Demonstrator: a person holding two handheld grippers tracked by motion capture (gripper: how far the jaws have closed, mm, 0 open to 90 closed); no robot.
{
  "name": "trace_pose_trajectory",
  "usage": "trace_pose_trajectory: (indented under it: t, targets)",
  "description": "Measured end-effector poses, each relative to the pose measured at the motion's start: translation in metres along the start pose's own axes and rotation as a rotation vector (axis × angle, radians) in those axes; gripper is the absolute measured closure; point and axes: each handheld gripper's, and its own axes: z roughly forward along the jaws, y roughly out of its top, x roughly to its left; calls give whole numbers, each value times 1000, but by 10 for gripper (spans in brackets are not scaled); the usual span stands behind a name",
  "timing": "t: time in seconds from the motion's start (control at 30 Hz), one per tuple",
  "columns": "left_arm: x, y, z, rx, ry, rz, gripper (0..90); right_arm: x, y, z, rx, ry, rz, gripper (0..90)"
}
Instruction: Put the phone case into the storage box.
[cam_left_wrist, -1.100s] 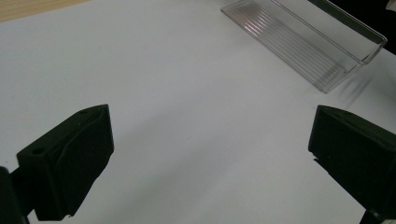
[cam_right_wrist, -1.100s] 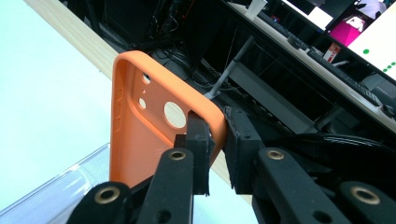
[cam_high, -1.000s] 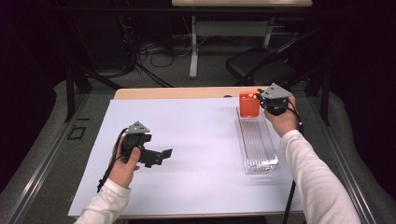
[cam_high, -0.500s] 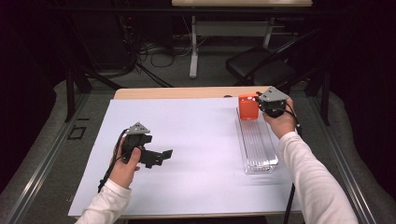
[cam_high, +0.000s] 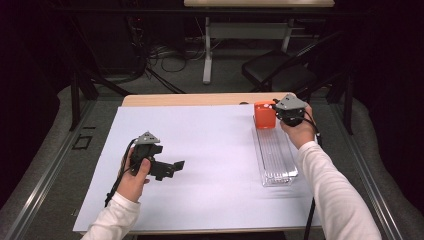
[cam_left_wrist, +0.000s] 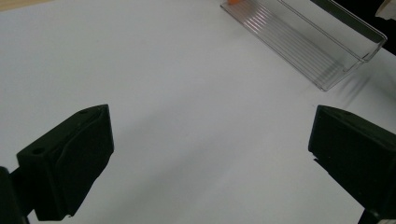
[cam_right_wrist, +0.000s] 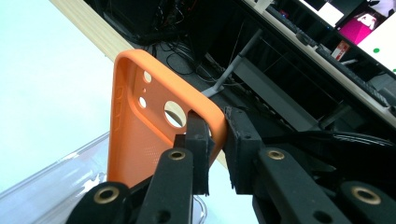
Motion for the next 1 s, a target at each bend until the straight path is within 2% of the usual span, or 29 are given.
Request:
trace_pose_trajectory:
  t: [0.33, 0.53, 0.67, 1.0]
  targets:
    - [-1, -1, 1, 1, -4, -3, 3, -4, -1, 3, 20, -13, -13, 802]
    - [-2, 0, 4, 7, -12, -5, 3, -9, -6, 6, 31, -30, 0, 794]
    - [-2, 0, 4, 8, -11, -6, 3, -10, -7, 7, 44, -44, -29, 783]
    - [-2, 0, 2, -1, -4, -8, 3, -12, -10, 11, 56, -63, -30, 761]
